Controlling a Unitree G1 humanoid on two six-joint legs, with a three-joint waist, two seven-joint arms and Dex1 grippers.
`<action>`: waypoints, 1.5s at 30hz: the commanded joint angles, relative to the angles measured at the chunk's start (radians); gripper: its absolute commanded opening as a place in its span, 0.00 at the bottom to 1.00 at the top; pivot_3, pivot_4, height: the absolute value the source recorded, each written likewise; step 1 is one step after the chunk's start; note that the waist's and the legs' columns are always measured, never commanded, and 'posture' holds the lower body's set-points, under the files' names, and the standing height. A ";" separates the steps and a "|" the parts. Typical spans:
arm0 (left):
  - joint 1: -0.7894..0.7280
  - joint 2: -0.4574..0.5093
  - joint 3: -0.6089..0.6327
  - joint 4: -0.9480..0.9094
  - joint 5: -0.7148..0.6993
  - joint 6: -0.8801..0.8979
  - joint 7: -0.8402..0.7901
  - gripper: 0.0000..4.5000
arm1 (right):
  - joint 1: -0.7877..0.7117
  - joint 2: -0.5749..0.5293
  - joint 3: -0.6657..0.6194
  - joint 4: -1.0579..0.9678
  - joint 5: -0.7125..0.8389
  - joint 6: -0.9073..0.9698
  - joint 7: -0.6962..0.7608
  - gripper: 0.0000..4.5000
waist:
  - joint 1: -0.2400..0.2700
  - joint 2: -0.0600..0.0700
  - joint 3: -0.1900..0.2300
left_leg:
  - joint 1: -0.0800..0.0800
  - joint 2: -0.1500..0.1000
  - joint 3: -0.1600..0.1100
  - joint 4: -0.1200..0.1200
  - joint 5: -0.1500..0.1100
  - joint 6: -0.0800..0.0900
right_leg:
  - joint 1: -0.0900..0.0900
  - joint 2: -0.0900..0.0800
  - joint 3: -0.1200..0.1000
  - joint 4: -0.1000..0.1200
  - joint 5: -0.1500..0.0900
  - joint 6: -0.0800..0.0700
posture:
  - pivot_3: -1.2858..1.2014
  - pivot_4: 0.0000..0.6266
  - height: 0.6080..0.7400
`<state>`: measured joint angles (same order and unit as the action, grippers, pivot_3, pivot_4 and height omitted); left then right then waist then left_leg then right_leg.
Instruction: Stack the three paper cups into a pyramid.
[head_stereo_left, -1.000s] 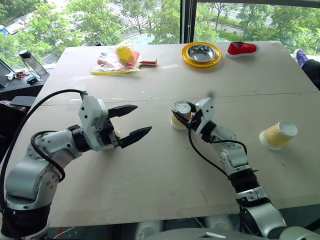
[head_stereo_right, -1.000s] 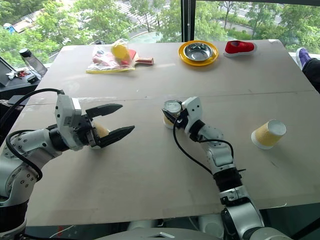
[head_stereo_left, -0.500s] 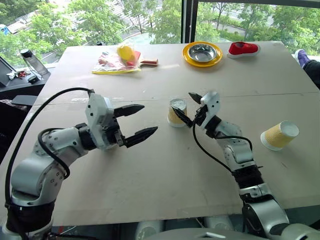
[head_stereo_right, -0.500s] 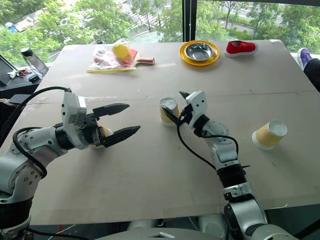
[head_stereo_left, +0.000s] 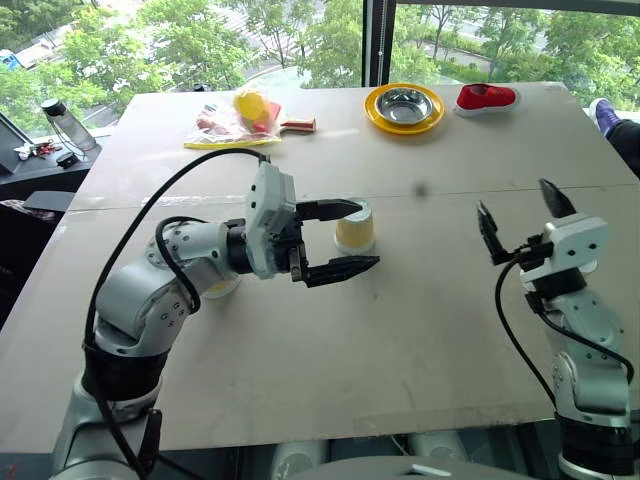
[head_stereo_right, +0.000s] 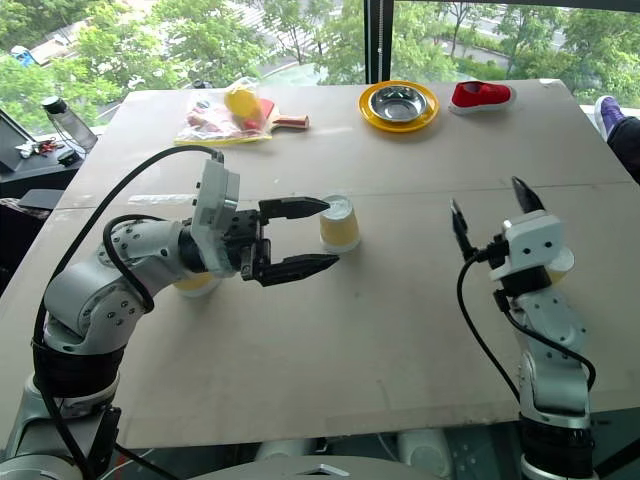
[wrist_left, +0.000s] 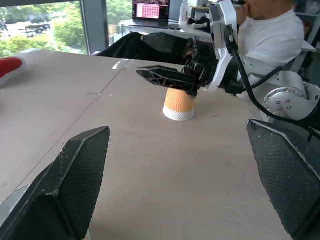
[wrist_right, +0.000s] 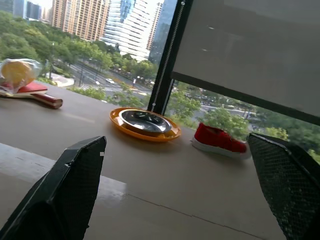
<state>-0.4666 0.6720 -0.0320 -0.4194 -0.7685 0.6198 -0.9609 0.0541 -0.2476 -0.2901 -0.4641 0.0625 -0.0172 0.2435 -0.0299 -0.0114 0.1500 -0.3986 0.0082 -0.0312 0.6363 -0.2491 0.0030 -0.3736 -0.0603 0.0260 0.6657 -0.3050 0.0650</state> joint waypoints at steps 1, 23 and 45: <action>-0.032 -0.013 -0.021 0.025 0.023 -0.038 -0.052 1.00 | 0.065 0.015 -0.074 -0.084 -0.033 0.009 -0.081 0.99 | -0.001 0.000 0.000 | 0.000 0.000 0.000 0.000 0.000 0.000 | 0.000 0.000 0.000 0.000 0.000 0.000 | 0.52 0.24 1.00; -0.046 -0.021 -0.018 0.035 0.063 -0.057 -0.097 1.00 | 0.107 0.130 -0.097 0.013 0.106 0.138 -0.177 0.99 | -0.005 0.000 0.000 | 0.001 0.001 0.002 0.002 -0.001 0.003 | 0.000 0.001 0.003 0.003 0.000 0.000 | 0.52 0.24 1.00; 0.083 0.030 0.066 -0.020 0.108 -0.024 0.053 1.00 | -0.087 0.003 0.181 0.009 0.155 0.276 -0.001 0.47 | -0.012 0.000 0.000 | 0.002 0.002 0.002 0.005 -0.002 0.003 | -0.001 0.002 0.004 0.006 0.000 0.000 | 0.52 0.24 1.00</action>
<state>-0.4023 0.6831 -0.0035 -0.3930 -0.6758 0.5982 -0.9267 -0.0098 -0.2302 -0.1411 -0.4213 0.2145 0.2429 0.2115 -0.0414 -0.0113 0.1500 -0.3969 0.0100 -0.0291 0.6415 -0.2510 0.0066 -0.3743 -0.0579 0.0300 0.6722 -0.3051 0.0648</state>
